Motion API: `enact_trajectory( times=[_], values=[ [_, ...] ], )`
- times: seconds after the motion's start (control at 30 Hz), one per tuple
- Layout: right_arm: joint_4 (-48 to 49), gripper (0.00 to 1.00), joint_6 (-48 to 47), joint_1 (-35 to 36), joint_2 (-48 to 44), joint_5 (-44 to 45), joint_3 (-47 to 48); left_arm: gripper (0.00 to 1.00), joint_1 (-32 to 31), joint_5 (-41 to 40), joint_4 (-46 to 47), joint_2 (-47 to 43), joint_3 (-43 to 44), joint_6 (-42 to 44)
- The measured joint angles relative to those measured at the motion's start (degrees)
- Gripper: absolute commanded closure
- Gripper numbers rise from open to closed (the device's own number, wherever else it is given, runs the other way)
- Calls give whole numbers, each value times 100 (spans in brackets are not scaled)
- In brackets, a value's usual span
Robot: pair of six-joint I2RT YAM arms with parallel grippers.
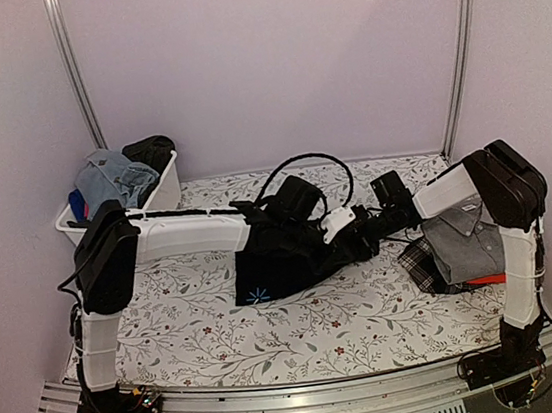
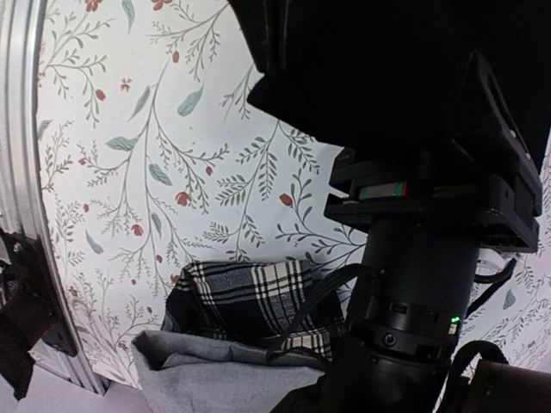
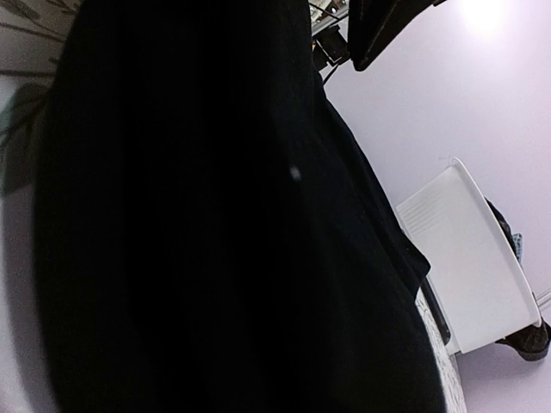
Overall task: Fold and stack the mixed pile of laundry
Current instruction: Pass from the left arm to the right, then place the square-folded T-shirt at the center of the board.
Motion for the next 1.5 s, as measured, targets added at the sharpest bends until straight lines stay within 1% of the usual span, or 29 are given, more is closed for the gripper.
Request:
enact_trajectory(
  times=[0.1,0.13,0.17,0.2,0.23,0.27,0.3,0.37,0.43,0.47,0.5,0.6,0.63,0.77,0.83,0.93,1.13,1.3,1.37,1.43,1.5],
  values=[
    [105,62,63,-9,168,-107,98,100,0,2,20,-105,-129,-9],
    [138,70,61,-11,212,-129,120,99,0,2,28,-122,-153,-13],
    [131,79,74,-17,254,-136,144,96,0,2,48,-140,-179,-15],
    [116,87,55,-22,289,-149,168,92,0,0,52,-160,-210,-15],
    [81,94,42,-26,334,-157,203,83,0,0,55,-170,-232,-26],
    [20,99,22,-28,378,-160,251,73,0,-7,74,-190,-264,-48],
    [-96,100,-48,-33,417,-160,321,63,0,-15,98,-208,-313,-94],
    [-490,100,-254,-33,457,-125,579,48,0,-39,136,-304,-459,-118],
    [-1099,100,-560,-33,487,-33,1012,31,24,-105,153,-468,-654,-216],
    [-1375,100,-752,-33,494,17,1255,24,37,-162,181,-586,-787,-326],
    [-1646,100,-973,-33,496,79,1497,20,50,-173,184,-686,-874,-363],
    [-2459,100,-1674,-33,496,299,2181,13,184,-181,299,-1104,-1209,-664],
    [-2715,100,-1895,-37,496,376,2332,2,269,-175,356,-1270,-1340,-778],
    [-3858,100,-2758,-55,496,831,2798,0,835,-136,584,-1943,-1773,-1272],
    [-4551,100,-3272,-81,498,1193,3117,0,1069,-127,691,-2164,-1921,-1445],
    [-5243,100,-3842,-223,505,1703,3528,0,1368,-136,824,-2444,-2232,-1637],
    [-6476,100,-4756,-894,496,3099,4664,0,1438,-144,861,-2695,-2734,-1711],
    [-7329,100,-5219,-1281,533,5018,6483,0,1493,-190,850,-2907,-3027,-1727],
    [-7442,100,-5375,-1303,562,5801,7160,0,1526,-232,841,-3023,-3112,-1731],
    [-7407,100,-5512,-1233,549,6457,7383,0,1574,-291,835,-3158,-3200,-1735],
    [-7381,100,-5674,-1080,584,7095,7388,0,1635,-332,831,-3314,-3329,-1749]
  ],
)
